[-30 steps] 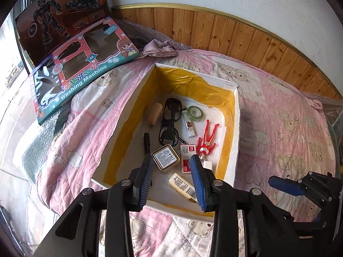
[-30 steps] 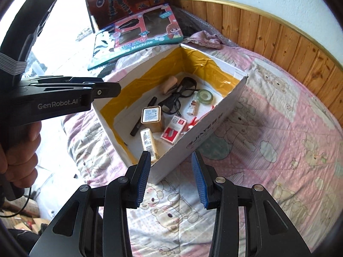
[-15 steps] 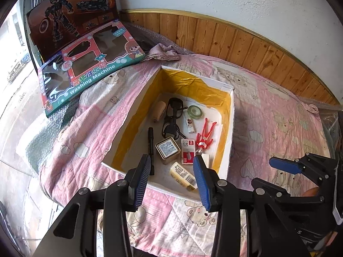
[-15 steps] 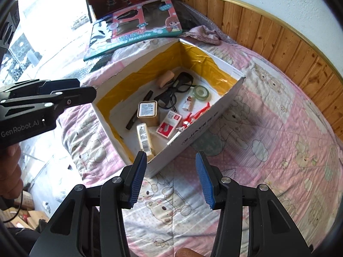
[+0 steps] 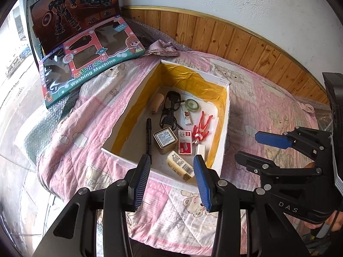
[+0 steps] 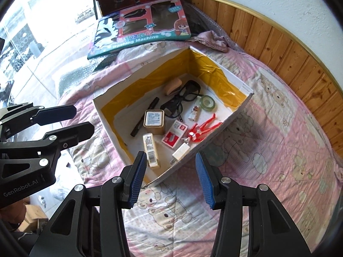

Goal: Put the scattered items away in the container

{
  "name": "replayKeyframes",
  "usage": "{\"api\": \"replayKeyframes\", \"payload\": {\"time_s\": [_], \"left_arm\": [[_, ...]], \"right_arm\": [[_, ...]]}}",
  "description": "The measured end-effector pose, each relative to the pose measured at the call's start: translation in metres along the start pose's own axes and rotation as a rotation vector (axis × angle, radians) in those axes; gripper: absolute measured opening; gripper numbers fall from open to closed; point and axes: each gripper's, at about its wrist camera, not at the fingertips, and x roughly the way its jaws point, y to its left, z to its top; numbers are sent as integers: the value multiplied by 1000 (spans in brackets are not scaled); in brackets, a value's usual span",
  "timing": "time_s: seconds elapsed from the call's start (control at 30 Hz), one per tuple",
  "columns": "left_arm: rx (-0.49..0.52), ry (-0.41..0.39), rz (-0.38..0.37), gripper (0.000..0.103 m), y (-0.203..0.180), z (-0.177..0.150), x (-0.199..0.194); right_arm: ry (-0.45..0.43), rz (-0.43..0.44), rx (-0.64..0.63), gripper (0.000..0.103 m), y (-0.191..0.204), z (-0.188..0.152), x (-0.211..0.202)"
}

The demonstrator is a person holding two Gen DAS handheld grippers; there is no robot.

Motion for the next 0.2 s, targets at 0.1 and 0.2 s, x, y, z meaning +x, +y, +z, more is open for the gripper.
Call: {"api": "replayKeyframes", "payload": {"time_s": [0.1,0.2], "left_arm": [[-4,4,-2,44,0,-1,0],[-6,7,-3,44,0,-1,-1]], "right_arm": [[-1,0,4,51,2,1,1],[1,9,16,51,0,2,1]]}}
